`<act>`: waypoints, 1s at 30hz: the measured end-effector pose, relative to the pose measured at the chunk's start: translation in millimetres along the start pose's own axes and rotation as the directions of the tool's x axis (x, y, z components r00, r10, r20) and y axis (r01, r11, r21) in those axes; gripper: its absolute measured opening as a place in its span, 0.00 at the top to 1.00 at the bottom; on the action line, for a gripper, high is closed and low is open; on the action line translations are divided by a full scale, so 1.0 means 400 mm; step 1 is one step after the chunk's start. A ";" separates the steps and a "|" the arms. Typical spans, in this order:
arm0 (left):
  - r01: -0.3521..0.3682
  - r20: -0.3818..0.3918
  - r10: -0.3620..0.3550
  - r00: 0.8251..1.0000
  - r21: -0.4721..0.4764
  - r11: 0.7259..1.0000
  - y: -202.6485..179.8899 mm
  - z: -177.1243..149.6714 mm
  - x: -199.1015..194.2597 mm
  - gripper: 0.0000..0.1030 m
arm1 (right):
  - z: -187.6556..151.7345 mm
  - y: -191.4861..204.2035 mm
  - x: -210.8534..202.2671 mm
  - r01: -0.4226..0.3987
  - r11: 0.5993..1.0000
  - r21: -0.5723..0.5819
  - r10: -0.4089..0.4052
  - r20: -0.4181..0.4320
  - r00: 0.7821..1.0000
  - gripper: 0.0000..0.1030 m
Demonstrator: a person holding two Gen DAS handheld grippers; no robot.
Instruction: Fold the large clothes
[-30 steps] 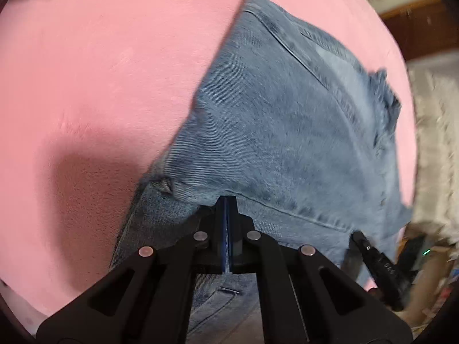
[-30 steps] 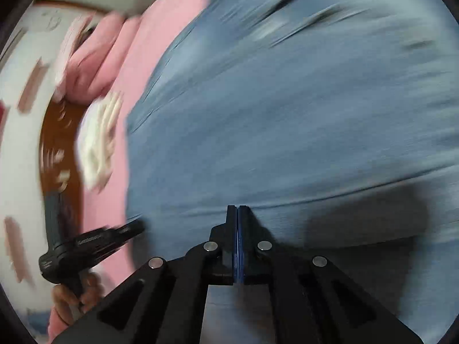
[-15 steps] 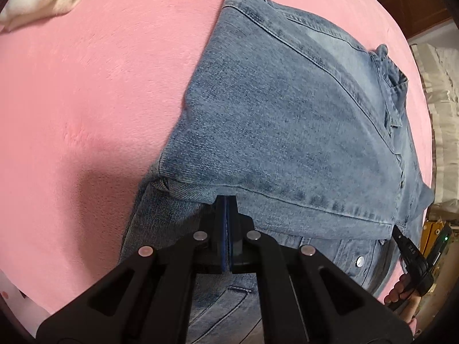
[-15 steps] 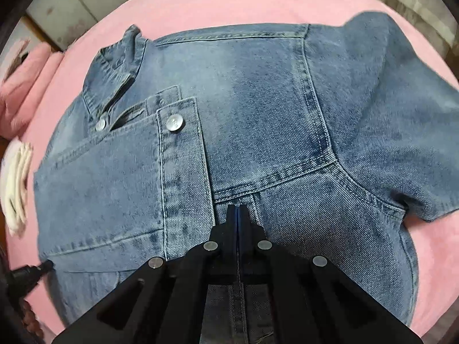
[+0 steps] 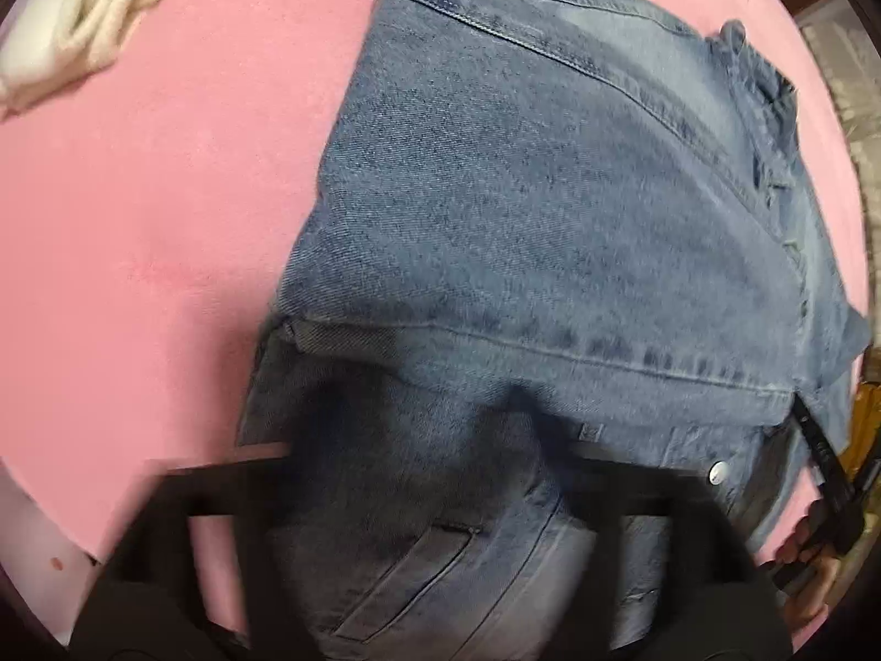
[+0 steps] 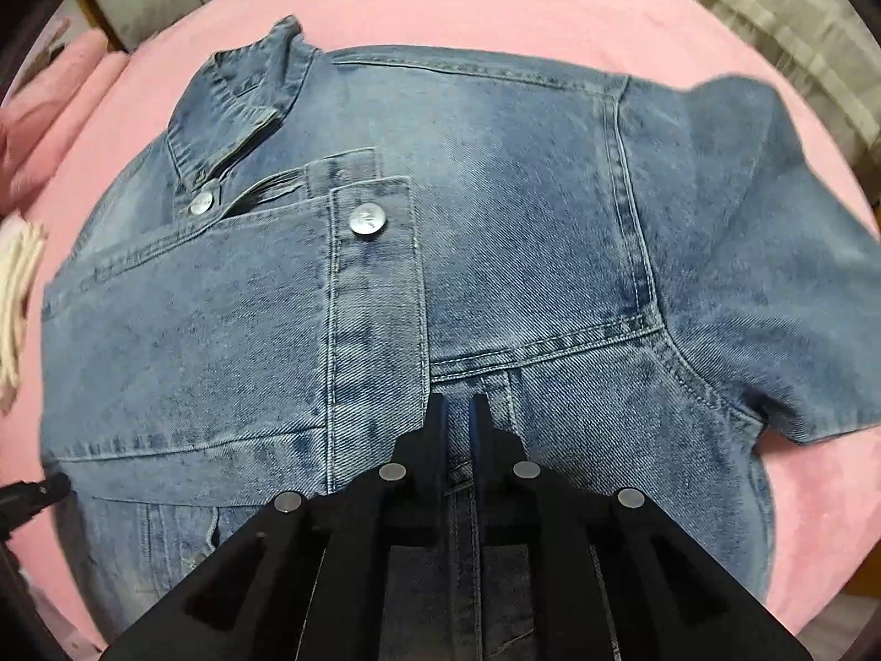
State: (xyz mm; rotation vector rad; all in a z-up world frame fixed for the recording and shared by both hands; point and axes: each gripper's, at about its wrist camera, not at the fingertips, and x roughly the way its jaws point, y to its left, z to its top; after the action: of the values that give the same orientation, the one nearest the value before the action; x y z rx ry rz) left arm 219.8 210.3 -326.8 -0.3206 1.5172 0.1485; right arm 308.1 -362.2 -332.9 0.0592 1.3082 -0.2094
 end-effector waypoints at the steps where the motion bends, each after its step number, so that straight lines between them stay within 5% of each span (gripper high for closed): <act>1: -0.017 0.025 0.016 1.000 0.024 1.000 -0.010 -0.006 -0.010 0.15 | -0.001 0.010 -0.004 0.017 1.000 -0.009 -0.017 0.005 1.000 0.92; 4: -0.051 0.041 0.047 0.998 0.098 0.994 -0.029 -0.022 -0.021 0.15 | -0.006 0.034 -0.031 0.053 0.999 0.006 -0.053 0.035 0.998 0.80; 6: -0.059 0.035 0.055 0.998 0.113 0.992 -0.028 -0.033 -0.024 0.15 | -0.012 0.044 -0.062 0.088 0.995 0.041 -0.091 0.072 0.993 0.52; 9: -0.062 0.026 0.058 0.998 0.150 0.987 -0.026 -0.048 -0.032 0.15 | -0.029 0.058 -0.116 0.086 0.991 0.098 -0.099 0.137 0.986 0.23; 22: -0.062 0.066 0.049 0.997 0.211 0.975 -0.020 -0.119 -0.108 0.15 | -0.135 0.226 -0.234 -0.082 0.992 0.095 0.070 0.121 0.990 0.20; 30: -0.029 -0.067 0.051 0.996 0.297 0.954 -0.063 -0.265 -0.072 0.15 | -0.220 0.293 -0.192 -0.137 0.989 0.051 0.133 0.068 0.989 0.19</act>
State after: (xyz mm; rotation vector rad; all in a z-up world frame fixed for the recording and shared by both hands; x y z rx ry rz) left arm 124.4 157.6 -297.8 -0.0554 1.5942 -0.0606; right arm 227.6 -224.0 -290.7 0.1863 1.2289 -0.1305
